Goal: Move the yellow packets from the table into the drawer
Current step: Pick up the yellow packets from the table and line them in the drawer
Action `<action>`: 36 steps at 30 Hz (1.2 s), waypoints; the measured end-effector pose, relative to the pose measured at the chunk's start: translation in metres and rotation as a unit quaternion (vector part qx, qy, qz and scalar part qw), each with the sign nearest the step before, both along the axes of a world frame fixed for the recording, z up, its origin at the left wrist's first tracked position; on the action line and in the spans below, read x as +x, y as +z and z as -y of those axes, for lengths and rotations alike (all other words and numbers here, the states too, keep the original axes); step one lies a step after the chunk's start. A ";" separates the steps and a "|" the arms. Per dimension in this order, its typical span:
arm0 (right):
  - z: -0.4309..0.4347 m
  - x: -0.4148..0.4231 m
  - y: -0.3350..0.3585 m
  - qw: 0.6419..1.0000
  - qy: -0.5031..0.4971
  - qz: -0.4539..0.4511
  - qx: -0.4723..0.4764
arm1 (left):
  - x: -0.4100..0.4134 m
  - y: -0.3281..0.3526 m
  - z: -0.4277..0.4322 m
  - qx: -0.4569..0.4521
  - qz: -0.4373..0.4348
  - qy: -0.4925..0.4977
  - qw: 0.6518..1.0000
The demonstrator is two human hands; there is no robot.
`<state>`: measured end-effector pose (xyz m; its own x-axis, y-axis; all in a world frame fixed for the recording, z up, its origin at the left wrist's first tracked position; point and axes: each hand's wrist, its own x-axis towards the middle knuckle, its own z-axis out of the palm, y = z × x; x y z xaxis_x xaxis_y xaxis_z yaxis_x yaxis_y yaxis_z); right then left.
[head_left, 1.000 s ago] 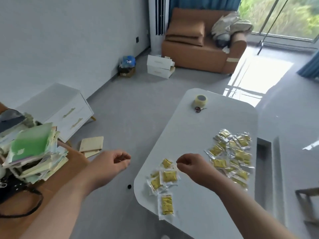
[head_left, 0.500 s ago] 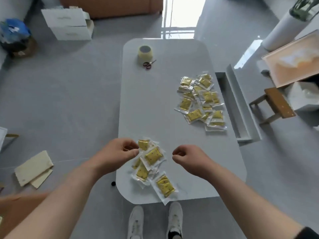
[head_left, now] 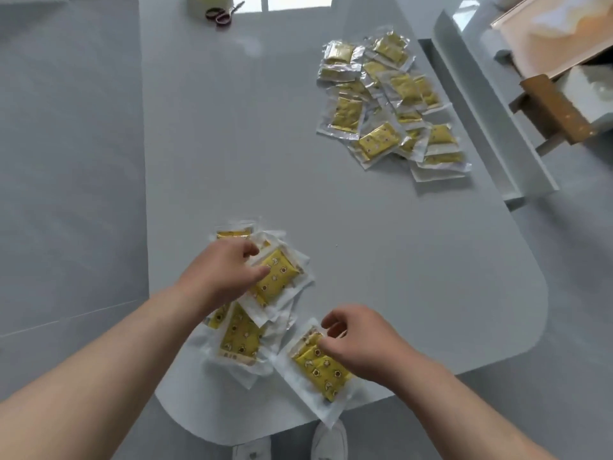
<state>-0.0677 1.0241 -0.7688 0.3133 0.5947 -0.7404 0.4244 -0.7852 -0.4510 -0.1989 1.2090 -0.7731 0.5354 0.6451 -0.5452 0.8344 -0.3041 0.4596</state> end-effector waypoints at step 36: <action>0.038 -0.018 -0.046 0.977 -0.206 0.051 0.032 | 0.024 -0.036 0.026 0.157 -0.054 0.027 0.986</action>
